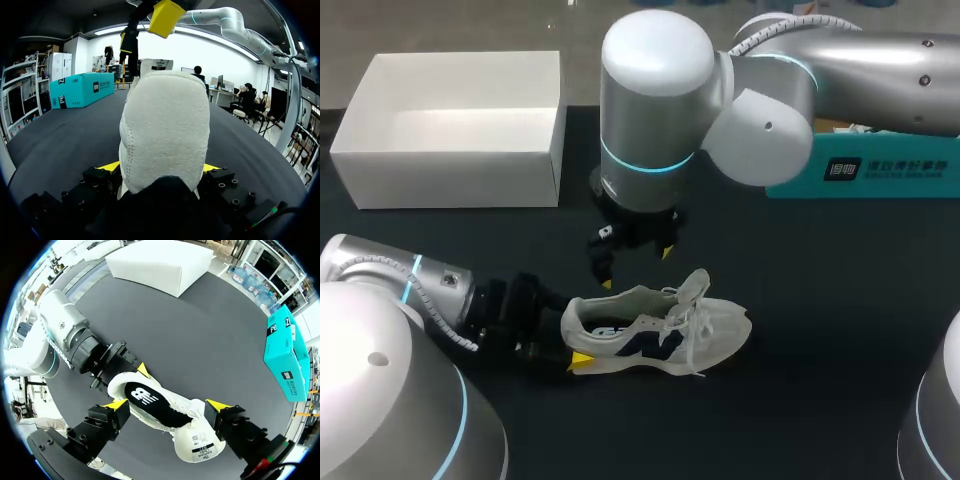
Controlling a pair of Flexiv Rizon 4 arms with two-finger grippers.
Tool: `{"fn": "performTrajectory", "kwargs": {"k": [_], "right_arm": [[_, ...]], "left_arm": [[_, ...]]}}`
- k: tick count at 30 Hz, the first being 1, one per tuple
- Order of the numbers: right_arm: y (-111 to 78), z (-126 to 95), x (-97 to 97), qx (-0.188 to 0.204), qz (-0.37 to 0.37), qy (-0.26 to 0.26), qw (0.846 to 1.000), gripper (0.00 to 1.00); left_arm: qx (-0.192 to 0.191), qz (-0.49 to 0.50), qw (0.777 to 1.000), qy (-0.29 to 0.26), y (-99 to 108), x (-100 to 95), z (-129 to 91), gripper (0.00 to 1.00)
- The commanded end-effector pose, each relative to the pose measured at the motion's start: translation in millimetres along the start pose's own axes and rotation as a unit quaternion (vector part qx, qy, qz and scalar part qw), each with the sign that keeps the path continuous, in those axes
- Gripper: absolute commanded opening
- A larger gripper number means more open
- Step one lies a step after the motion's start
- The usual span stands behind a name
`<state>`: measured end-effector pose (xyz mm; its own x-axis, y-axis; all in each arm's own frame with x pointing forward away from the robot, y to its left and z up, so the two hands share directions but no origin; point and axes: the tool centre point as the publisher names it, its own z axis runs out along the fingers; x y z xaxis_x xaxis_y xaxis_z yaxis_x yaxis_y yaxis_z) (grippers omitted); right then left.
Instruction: Take the shoe out of the shoebox, open the shoe tongue, remove and reinsert the insole, then place the shoe into the shoebox
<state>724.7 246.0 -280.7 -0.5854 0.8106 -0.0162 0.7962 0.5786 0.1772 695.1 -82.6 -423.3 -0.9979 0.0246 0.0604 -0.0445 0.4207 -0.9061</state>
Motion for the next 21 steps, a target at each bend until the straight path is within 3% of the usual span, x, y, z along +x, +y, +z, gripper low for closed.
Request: {"fn": "performTrajectory", "kwargs": {"k": [1, 4, 5, 6, 7, 11, 21], "right_arm": [[-11.9, 7.4, -8.6, -0.083, -0.154, 0.052, 0.983, 1.00], [-12.5, 7.6, -5.4, -0.087, -0.234, 0.054, 0.967, 1.00], [-13.1, 6.9, -4.7, -0.084, -0.242, 0.052, 0.965, 0.85], [-14.0, 5.9, -4.9, -0.084, -0.249, 0.052, 0.963, 0.38], [-14.9, 4.3, -5.1, -0.086, -0.257, 0.055, 0.961, 0.00], [-14.6, 0.2, -4.1, -0.032, -0.258, 0.065, 0.963, 0.00], [-14.6, 0.2, -4.1, -0.032, -0.258, 0.065, 0.963, 0.00]], "left_arm": [[0.000, 0.000, 1.000, -0.002, 1.4, 1.0, 2.1, 0.00], [0.000, 0.000, 1.000, -0.002, 1.4, 1.0, 2.1, 0.00], [0.000, 0.000, 1.000, -0.002, 1.4, 1.0, 2.1, 0.00], [0.000, 0.000, 1.000, -0.002, 1.4, 1.0, 2.1, 0.00], [0.000, 0.000, 1.000, -0.002, 1.4, 1.0, 2.1, 0.00], [0.000, 0.000, 1.000, -0.002, 1.4, 1.0, 2.1, 0.00], [0.000, 0.000, 1.000, -0.002, 1.4, 1.0, 2.1, 0.00]]}}
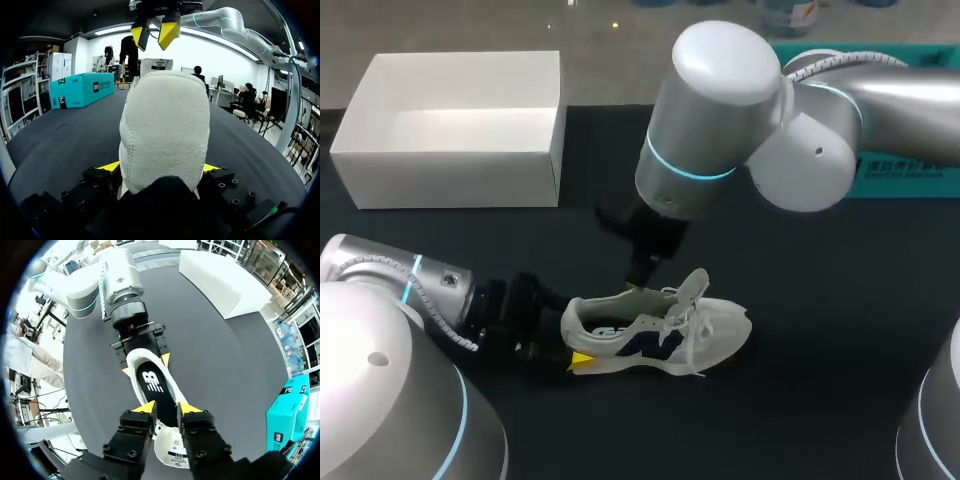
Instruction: Take the shoe out of the shoebox, open the shoe tongue, remove and reinsert the insole, then place the shoe into the shoebox
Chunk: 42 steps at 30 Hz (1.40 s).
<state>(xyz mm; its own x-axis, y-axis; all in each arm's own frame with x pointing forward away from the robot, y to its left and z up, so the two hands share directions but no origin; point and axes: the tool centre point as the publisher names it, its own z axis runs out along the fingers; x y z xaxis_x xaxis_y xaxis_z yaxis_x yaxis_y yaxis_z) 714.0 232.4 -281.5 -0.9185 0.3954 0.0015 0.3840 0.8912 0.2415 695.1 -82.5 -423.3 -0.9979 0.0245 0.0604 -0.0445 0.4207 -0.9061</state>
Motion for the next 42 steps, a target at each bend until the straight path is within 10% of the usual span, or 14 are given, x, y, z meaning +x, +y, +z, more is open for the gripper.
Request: {"fn": "performTrajectory", "kwargs": {"k": [1, 42], "right_arm": [[1.7, 2, -0.7, 0.001, 0.000, 0.002, 1.000, 0.00], [19.4, 45, 3.0, 0.108, -0.199, -0.038, 0.973, 0.00]], "left_arm": [[0.000, 0.000, 1.000, -0.002, 1, 1.0, 2, 0.00], [0.000, 0.000, 1.000, -0.002, 1, 1.0, 2, 0.00]]}}
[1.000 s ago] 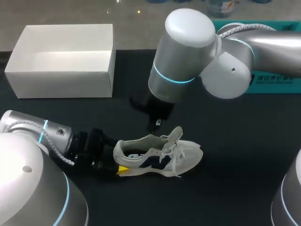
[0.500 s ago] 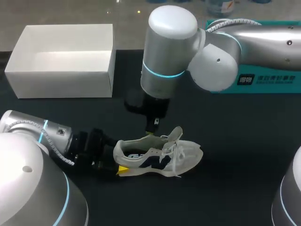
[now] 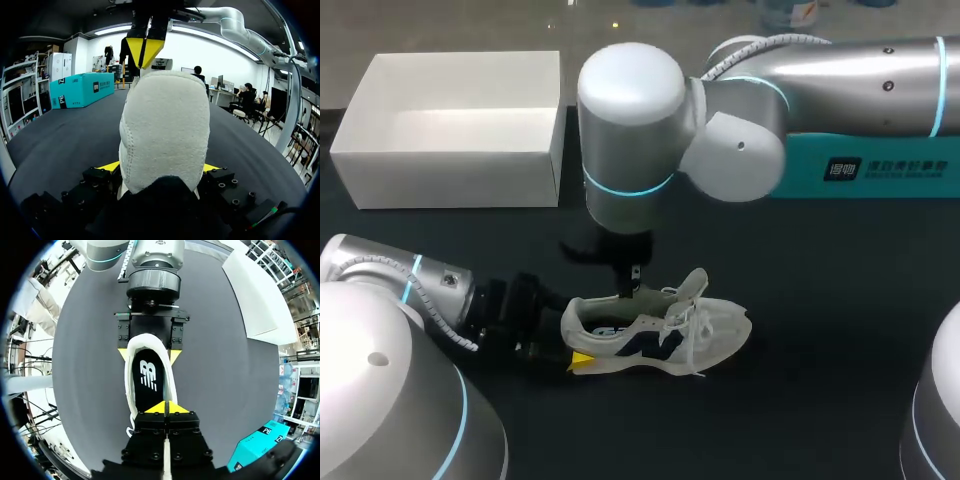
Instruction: Take the shoe out of the shoebox, open the shoe tongue, remove and reinsert the insole, then place the shoe into the shoebox
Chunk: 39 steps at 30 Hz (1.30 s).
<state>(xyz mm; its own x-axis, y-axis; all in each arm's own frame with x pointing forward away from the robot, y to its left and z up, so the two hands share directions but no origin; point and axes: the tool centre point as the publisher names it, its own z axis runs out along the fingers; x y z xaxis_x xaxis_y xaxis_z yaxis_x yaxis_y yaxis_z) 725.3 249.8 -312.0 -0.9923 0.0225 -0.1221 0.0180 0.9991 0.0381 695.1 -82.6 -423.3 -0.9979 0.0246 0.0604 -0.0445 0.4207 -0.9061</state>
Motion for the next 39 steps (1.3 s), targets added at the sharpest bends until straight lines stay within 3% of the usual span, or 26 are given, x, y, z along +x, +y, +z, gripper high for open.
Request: {"fn": "performTrajectory", "kwargs": {"k": [1, 14, 36, 39], "right_arm": [[11.2, 9, 4.4, 0.019, -0.003, 0.000, 1.000, 0.00], [7.6, 18, 16.8, 0.018, 0.002, 0.007, 1.000, 0.00], [0.5, 19, 18.7, 0.031, 0.017, 0.019, 0.999, 0.00], [-4.0, 19, 22.5, 0.012, -0.002, 0.011, 1.000, 0.00]], "left_arm": [[0.000, 0.000, 1.000, -0.002, 1, 1.0, 2, 0.00], [0.000, 0.000, 1.000, -0.002, 1, 1.0, 2, 0.00], [0.000, 0.000, 1.000, -0.002, 1, 1.0, 2, 0.00], [0.000, 0.000, 1.000, -0.002, 1, 1.0, 2, 0.00]]}}
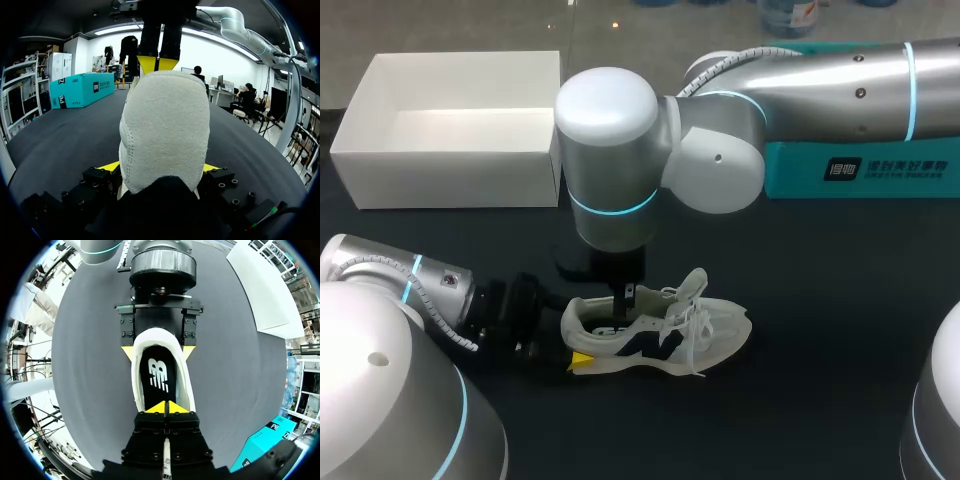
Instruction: Take the shoe out of the shoebox, open the shoe tongue, remove and reinsert the insole, then place the shoe into the shoebox
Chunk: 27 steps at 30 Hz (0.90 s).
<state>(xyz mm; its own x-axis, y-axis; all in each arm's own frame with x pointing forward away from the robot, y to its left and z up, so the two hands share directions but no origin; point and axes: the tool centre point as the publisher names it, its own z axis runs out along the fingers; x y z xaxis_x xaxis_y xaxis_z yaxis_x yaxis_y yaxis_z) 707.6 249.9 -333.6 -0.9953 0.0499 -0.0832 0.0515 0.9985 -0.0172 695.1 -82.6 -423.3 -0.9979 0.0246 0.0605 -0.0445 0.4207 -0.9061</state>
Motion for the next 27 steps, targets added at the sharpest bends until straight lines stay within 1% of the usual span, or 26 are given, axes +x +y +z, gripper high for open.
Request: {"fn": "performTrajectory", "kwargs": {"k": [1, 5, 8, 13, 18, 23, 25, 27], "right_arm": [[-3.6, 0, 3.4, -0.010, -0.015, -0.012, 1.000, 0.00], [-4.5, 5, 4.6, -0.007, -0.029, -0.020, 0.999, 0.00], [-6.9, 12, 3.1, 0.000, -0.035, -0.014, 0.999, 0.00], [-10.1, 25, 3.8, -0.001, -0.048, 0.002, 0.999, 0.00], [-11.7, 36, 5.5, -0.002, -0.044, 0.018, 0.999, 0.00], [-7.8, 42, 13.9, -0.004, -0.046, 0.030, 0.998, 0.00], [-10.5, 48, 15.4, 0.003, -0.035, 0.035, 0.999, 0.00], [-14.5, 51, 16.5, -0.001, -0.023, 0.027, 0.999, 0.00]], "left_arm": [[0.000, 0.000, 1.000, -0.002, 1, 1.0, 2, 0.00], [0.000, 0.000, 1.000, -0.002, 1, 1.0, 2, 0.00], [0.000, 0.000, 1.000, -0.002, 1, 1.0, 2, 0.00], [0.000, 0.000, 1.000, -0.002, 1, 1.0, 2, 0.00], [0.000, 0.000, 1.000, -0.002, 1, 1.0, 2, 0.00], [0.000, 0.000, 1.000, -0.002, 1, 1.0, 2, 0.00], [0.000, 0.000, 1.000, -0.002, 1, 1.0, 2, 0.00], [0.000, 0.000, 1.000, -0.002, 1, 1.0, 2, 0.00]]}}
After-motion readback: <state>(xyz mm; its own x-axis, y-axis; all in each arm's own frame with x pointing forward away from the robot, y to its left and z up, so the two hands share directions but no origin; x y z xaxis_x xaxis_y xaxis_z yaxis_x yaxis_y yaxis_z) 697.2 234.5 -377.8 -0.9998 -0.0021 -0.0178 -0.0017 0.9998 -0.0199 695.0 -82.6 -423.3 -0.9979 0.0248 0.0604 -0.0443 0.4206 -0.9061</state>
